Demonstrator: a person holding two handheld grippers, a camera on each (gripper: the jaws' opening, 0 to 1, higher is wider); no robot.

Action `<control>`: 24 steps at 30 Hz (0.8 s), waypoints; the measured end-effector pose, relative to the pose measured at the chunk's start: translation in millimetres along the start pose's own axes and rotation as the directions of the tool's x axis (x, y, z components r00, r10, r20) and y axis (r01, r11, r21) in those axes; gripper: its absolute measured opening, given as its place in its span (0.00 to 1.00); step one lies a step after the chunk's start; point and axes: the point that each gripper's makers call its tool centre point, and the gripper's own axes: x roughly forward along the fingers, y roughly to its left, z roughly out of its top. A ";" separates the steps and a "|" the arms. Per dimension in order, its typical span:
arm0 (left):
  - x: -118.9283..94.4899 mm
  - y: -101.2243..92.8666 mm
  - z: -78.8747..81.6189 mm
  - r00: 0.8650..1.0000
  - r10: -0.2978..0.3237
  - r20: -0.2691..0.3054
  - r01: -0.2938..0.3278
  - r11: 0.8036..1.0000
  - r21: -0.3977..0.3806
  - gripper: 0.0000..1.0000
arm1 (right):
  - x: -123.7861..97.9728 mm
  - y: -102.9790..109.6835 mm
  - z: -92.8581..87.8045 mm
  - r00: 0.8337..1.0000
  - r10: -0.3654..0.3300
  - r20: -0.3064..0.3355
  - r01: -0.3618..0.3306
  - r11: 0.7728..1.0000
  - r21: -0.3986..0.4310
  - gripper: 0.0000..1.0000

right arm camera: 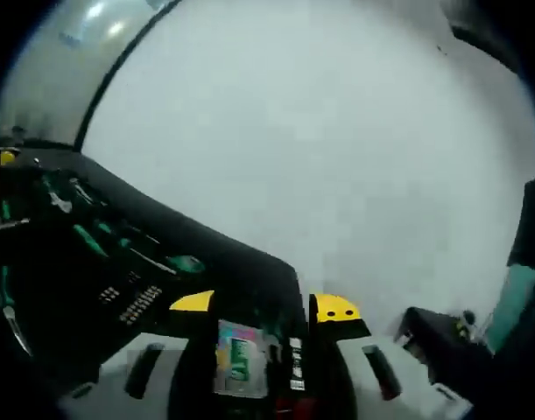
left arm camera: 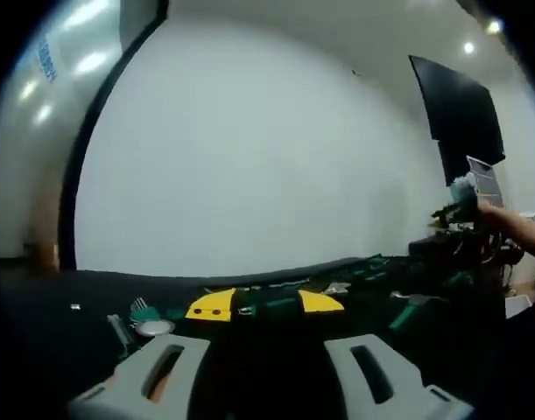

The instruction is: Pick up the tools and put them into their designated positions in the toolbox.

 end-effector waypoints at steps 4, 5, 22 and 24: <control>-1.5 4.0 2.9 1.000 0.015 0.013 -0.015 1.000 -0.009 0.28 | 17.5 -2.6 -37.1 0.968 0.122 -0.220 -0.102 0.990 0.102 0.23; -1.7 6.4 4.0 1.000 0.020 0.019 -0.020 1.000 -0.012 0.28 | 19.4 -0.6 -41.9 0.959 0.139 -0.246 -0.119 0.988 0.094 0.26; -1.9 8.1 5.6 0.999 0.032 0.020 -0.032 0.999 0.013 0.28 | 59.9 9.8 -130.6 0.723 0.325 -0.610 -0.335 0.937 0.102 0.25; -1.9 7.8 5.8 0.999 0.030 0.021 -0.031 0.999 0.012 0.28 | 65.7 5.9 -142.0 0.701 0.324 -0.636 -0.336 0.936 0.107 0.25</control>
